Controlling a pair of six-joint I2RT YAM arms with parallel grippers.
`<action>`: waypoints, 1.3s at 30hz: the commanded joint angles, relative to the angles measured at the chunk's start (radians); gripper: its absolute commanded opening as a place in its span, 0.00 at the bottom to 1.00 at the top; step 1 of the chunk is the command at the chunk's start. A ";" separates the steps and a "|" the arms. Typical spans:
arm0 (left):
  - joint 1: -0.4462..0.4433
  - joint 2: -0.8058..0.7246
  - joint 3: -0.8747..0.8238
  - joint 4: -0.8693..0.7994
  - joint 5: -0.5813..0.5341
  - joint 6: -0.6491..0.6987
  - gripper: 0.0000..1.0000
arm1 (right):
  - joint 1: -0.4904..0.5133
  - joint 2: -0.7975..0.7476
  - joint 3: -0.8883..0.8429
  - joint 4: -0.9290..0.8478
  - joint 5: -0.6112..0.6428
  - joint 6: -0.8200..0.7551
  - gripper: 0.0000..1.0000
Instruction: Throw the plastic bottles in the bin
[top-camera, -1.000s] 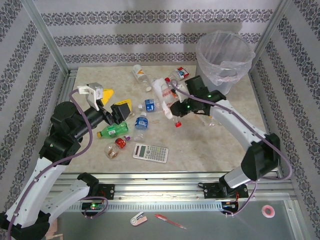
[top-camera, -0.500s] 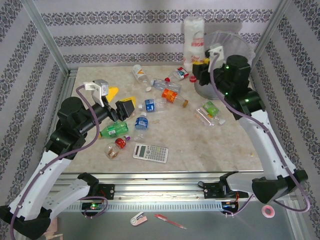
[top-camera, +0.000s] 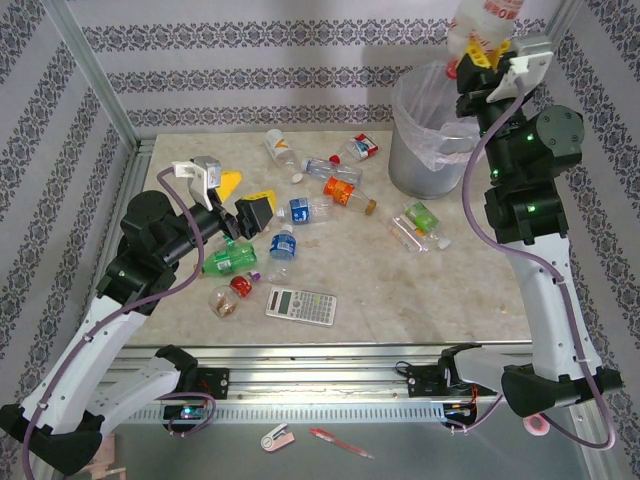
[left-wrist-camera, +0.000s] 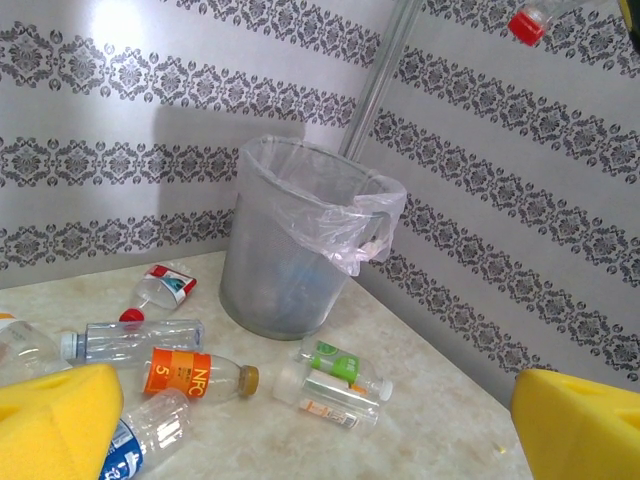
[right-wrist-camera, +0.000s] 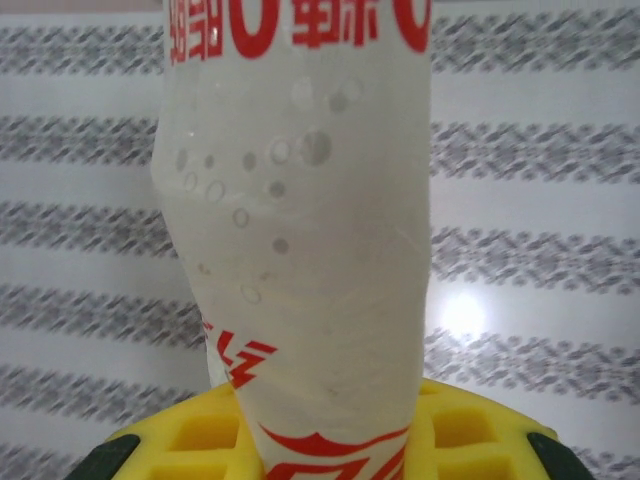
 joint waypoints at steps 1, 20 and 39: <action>-0.018 -0.003 -0.008 0.057 0.004 -0.011 1.00 | -0.052 0.006 0.026 0.157 0.058 0.010 0.00; -0.021 0.015 0.012 0.024 -0.019 0.001 1.00 | -0.219 0.469 0.066 -0.053 0.025 0.062 0.30; -0.022 0.011 0.014 0.010 -0.015 0.008 1.00 | -0.152 0.299 0.103 -0.492 -0.230 0.131 0.77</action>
